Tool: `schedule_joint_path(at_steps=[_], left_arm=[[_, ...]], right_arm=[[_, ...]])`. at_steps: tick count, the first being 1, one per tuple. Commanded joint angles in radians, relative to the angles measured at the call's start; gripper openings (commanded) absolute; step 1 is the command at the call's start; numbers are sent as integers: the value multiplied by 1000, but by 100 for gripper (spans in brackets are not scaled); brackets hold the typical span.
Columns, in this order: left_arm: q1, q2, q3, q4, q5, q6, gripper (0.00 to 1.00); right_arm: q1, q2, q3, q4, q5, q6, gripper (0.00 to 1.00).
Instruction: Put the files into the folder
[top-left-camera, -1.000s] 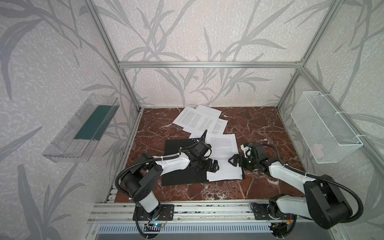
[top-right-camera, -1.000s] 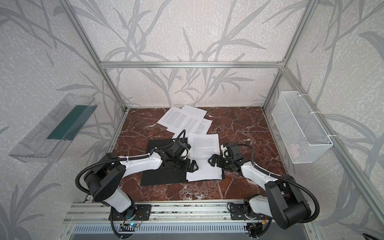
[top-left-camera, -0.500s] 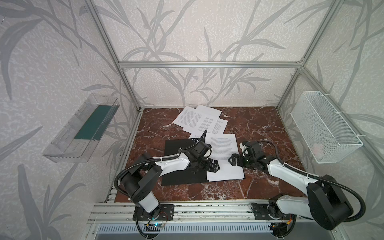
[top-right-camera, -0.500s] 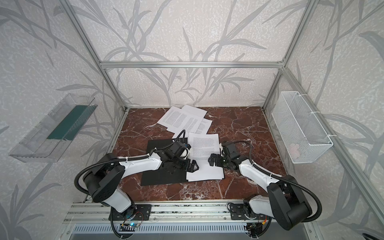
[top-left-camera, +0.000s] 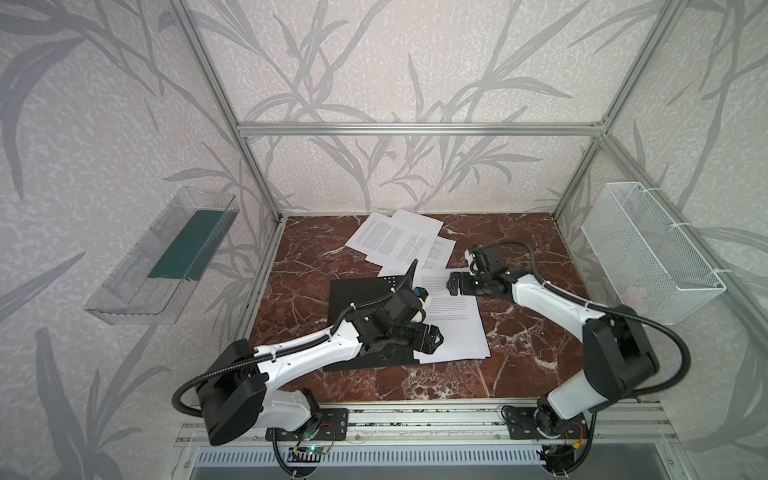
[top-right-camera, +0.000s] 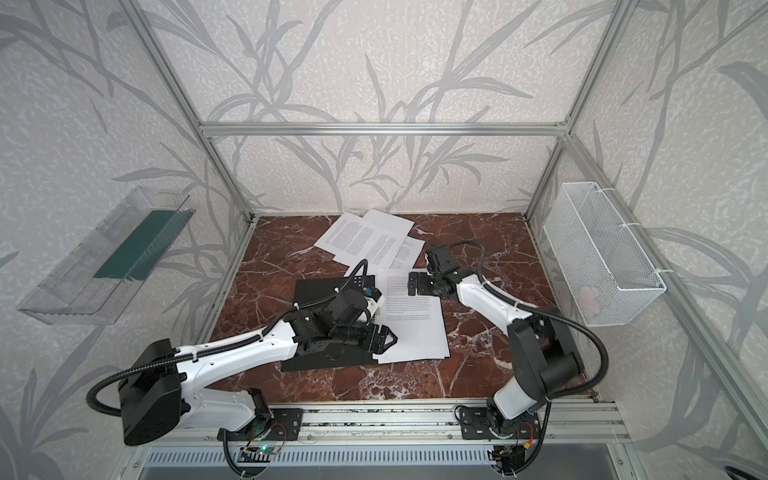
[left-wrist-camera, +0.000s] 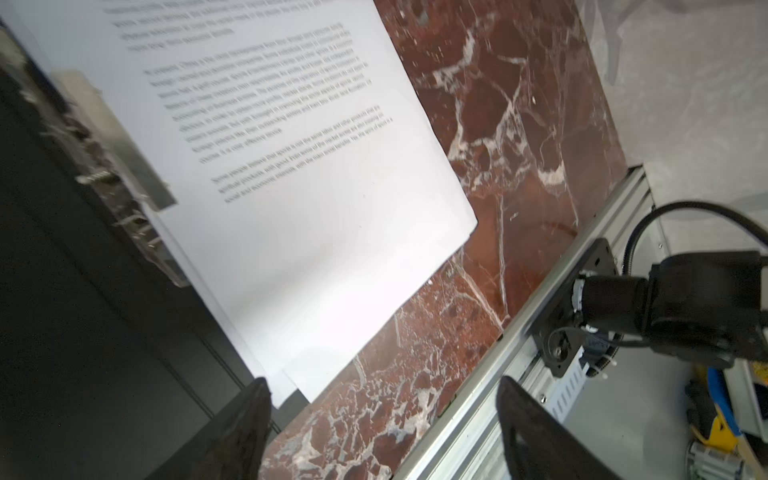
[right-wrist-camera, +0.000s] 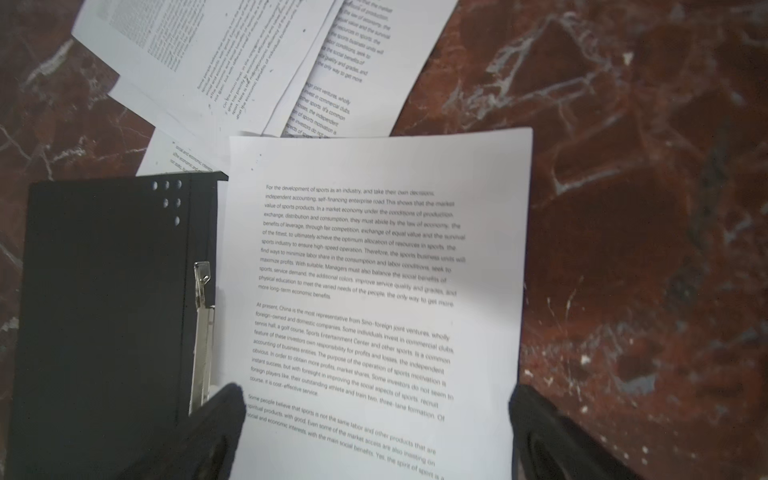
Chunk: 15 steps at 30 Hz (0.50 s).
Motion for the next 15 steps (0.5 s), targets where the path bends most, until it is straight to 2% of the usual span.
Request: schedule_joint_path(at_steps=[1,4,7,15], left_arm=[[-81,45,-4,3,4,-61,76],[-149,106,3,49,15,-102,68],[-197,173,11,82,17,-116,67],[-219,312,44,116,33,-124,60]], right_arm=[[1,177,188,-116,-10,-109,95],[-3,338,385,-216,-10,-152,87],[-3,440,523,-280,5,-190,79],[-36,612,765,-399,19,-240,72]])
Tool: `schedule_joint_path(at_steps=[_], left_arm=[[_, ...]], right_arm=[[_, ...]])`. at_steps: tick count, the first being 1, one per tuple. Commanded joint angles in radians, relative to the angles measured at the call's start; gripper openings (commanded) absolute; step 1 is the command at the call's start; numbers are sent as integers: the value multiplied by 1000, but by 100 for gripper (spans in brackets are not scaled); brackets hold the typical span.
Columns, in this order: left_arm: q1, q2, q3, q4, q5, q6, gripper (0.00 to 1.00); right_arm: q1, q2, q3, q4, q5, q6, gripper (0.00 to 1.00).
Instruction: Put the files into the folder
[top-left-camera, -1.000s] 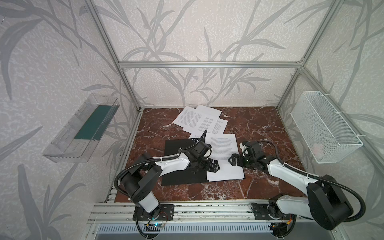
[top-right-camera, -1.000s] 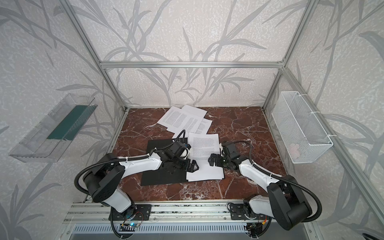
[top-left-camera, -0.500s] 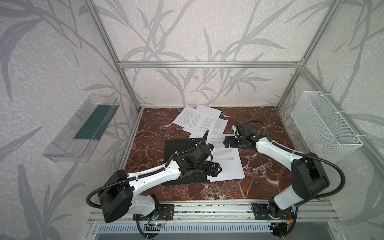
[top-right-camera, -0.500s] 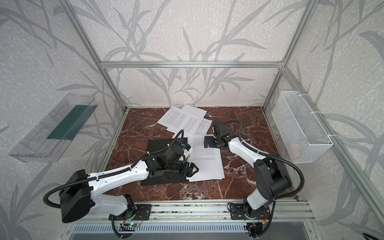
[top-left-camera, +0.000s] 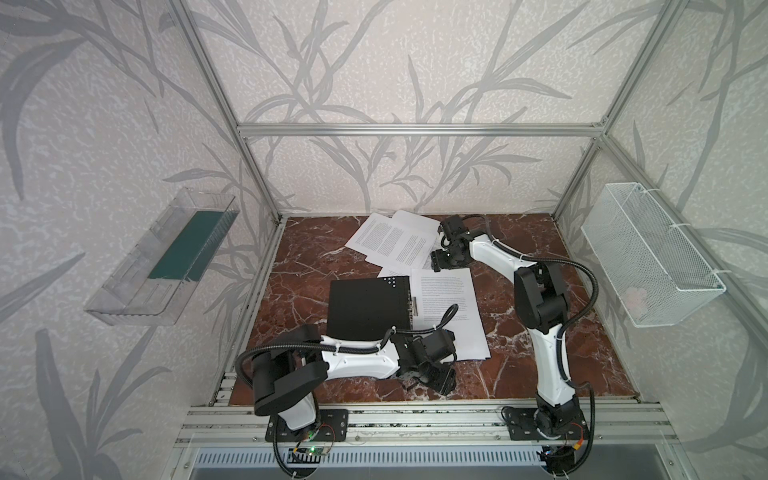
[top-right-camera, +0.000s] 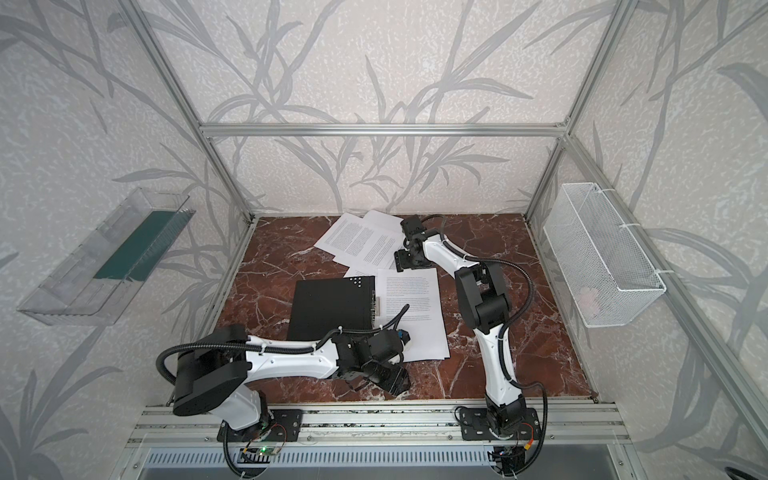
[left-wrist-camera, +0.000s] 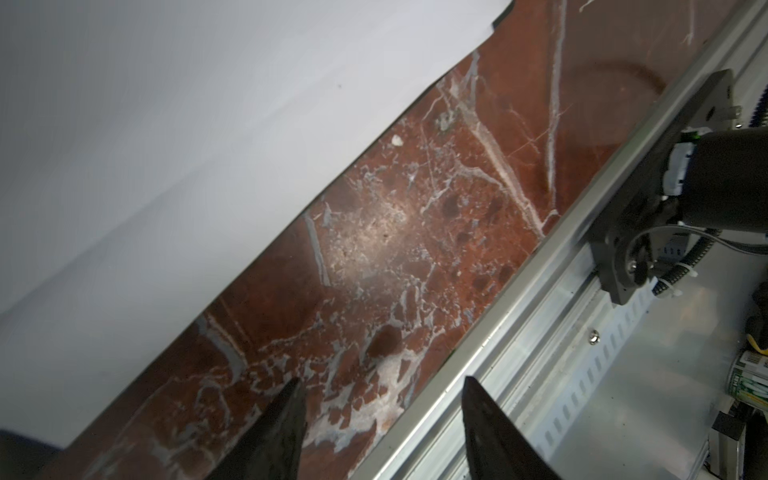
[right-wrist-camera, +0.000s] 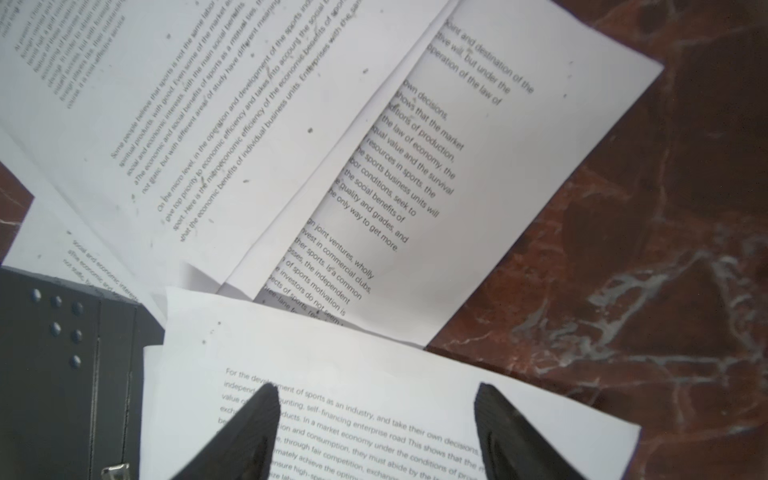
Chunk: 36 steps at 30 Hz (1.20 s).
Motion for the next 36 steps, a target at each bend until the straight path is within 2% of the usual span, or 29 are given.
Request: schedule_joint_path(at_steps=[1,11,20,36], left_arm=[[-8,24,37,38,6,-19,59],[3,97,41,55,-67,-85,59],[21,103,15,59,-139,-114,59],[31,133,8,68,-179,-137,59]], right_arm=[[-25,52,81,-115,13,-37,71],[-35,168,227,-220,-56,-59,69],[-35,254,337,-345,-124,-85,70],[-24,164,210,-308,-181,-65,70]])
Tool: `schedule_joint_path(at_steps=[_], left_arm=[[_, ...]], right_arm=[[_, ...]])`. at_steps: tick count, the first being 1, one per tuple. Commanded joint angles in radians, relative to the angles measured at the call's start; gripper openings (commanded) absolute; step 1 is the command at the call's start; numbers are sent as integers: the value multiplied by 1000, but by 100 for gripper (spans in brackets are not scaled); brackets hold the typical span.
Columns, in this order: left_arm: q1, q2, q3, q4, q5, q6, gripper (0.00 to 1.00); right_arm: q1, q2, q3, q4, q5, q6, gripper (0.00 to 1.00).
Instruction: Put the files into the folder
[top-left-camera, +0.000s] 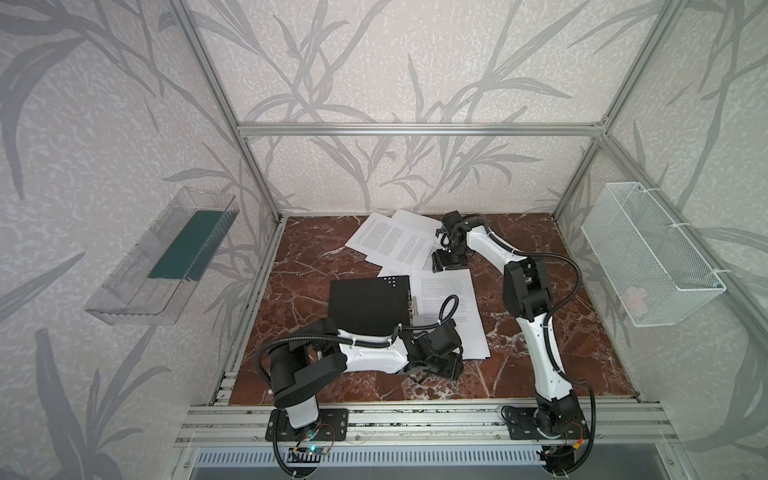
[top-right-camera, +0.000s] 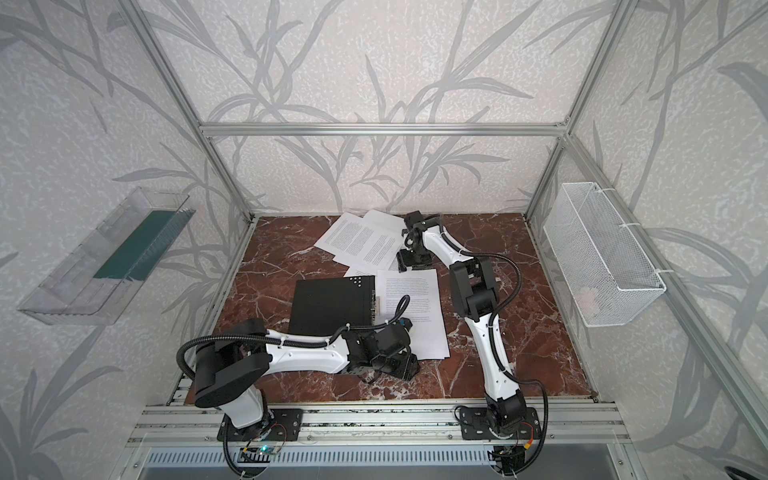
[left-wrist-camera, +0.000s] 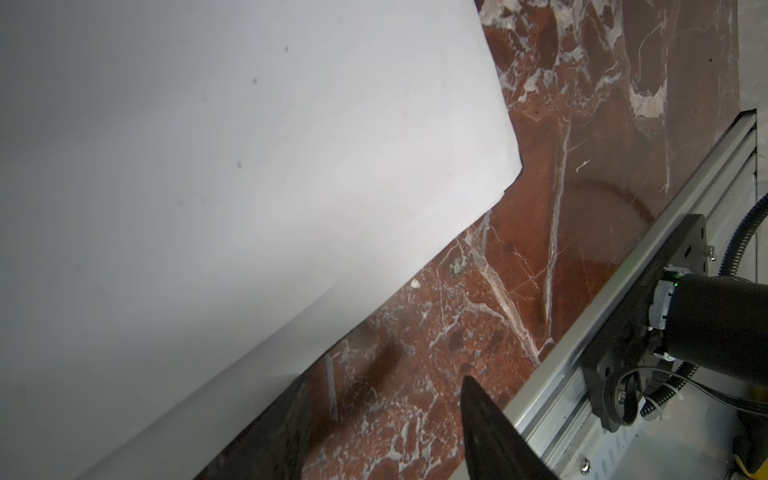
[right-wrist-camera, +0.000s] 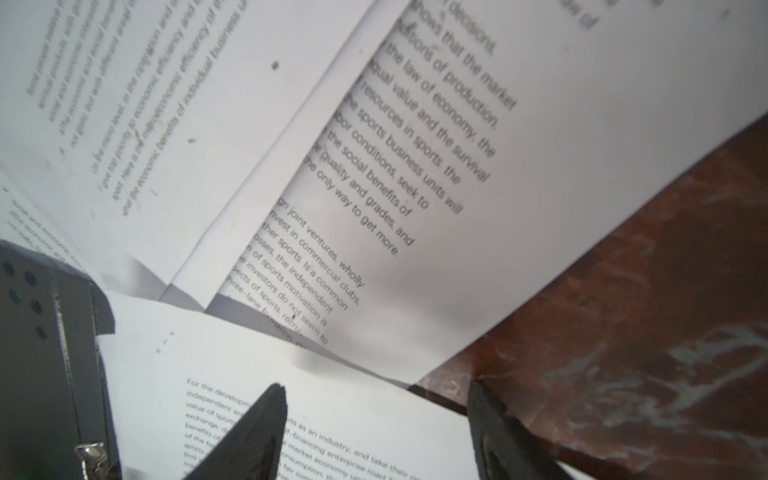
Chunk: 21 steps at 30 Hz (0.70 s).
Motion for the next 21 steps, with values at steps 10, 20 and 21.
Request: schedule_joint_path(at_steps=[10,20,21], left_arm=[[9,56,-40,-69,-59,-26,59],[8,49,-40,-69,-55,-21,61],[8,43,-38,-68,-47,-16,62]], right_arm=[[15,-62,-106,-5,-47,21,70],[18,-94,-169,46,-43,40,71],[17,-88,-160,44,-34,42,72]])
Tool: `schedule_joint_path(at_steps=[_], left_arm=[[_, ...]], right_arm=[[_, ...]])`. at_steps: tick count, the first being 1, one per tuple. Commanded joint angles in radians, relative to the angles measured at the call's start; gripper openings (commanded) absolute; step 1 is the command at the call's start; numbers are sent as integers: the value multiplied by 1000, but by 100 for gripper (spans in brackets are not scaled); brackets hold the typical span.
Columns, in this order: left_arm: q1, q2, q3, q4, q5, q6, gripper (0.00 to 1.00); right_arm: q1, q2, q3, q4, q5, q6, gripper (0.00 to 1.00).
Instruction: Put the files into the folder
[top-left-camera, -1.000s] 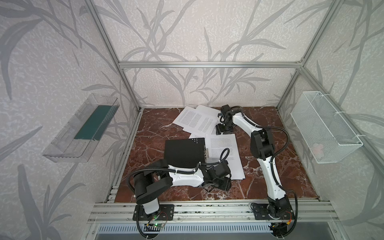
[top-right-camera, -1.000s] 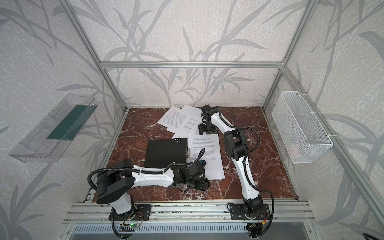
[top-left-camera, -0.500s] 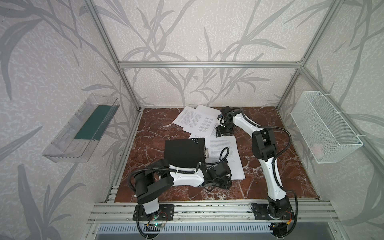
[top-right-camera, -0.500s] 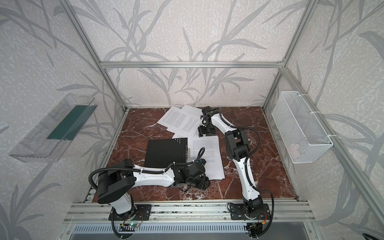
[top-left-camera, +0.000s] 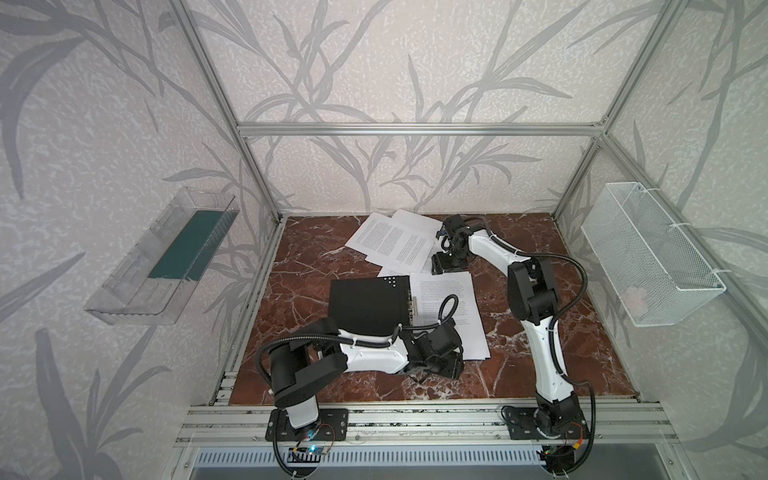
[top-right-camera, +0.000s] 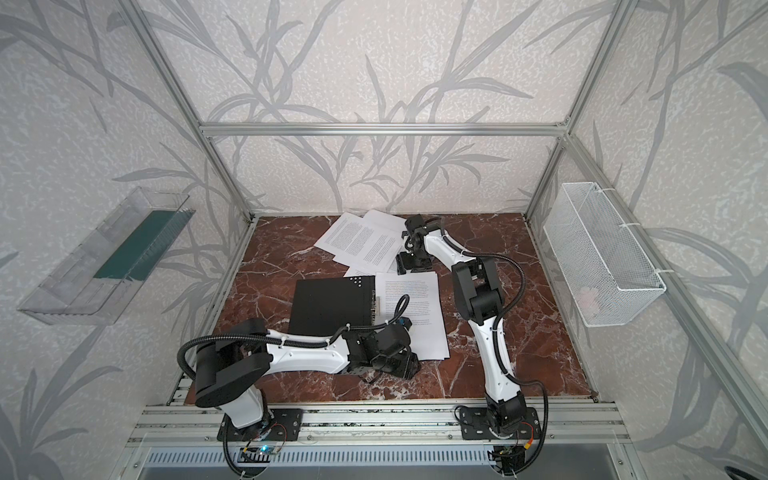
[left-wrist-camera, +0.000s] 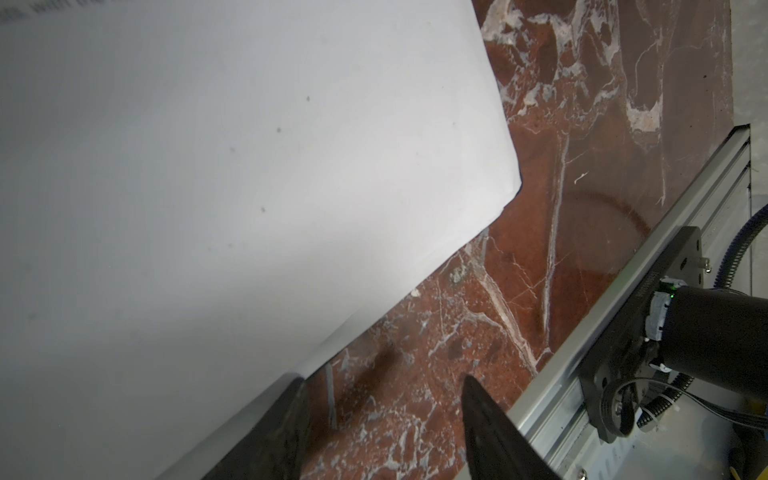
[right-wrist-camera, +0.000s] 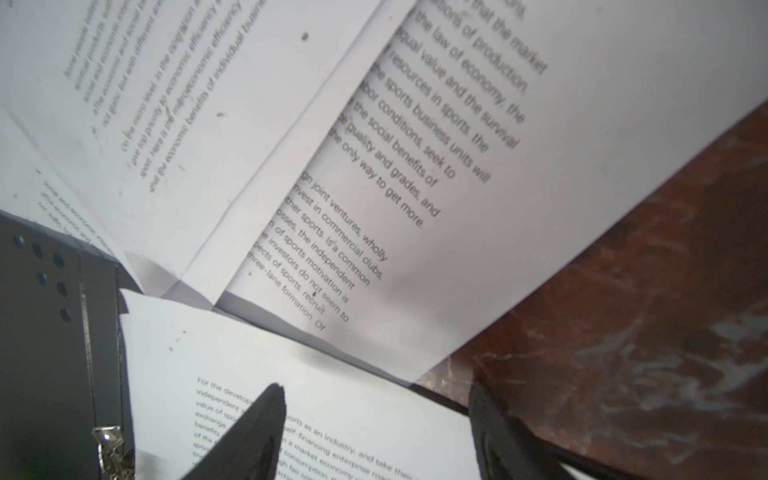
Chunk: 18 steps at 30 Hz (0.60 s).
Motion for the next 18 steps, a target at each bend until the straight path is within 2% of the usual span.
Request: schedule_joint_path(at_steps=[1,6,10,13,16,18], left_arm=[[8,30,-35,-82,-23,6,63],[6,-42,-20,-81,98,35,67],[5,-170,-22,-158,77,75,70],[16,-290,-47,-218,13,75,72],[41,-409,-99,-257,-94,52,75],[86,-471,-133,-282,-124,51,80]], right_arm=[[9,-4,0,-71,-8,24,73],[-6,15,91,-91,35,52,78],[-15,-24,128,-80,87,68,82],[-31,-143,1,22,117,97,87],[-55,-321,-236,164,102,142,93],[-61,-440,-417,250,83,169,97]])
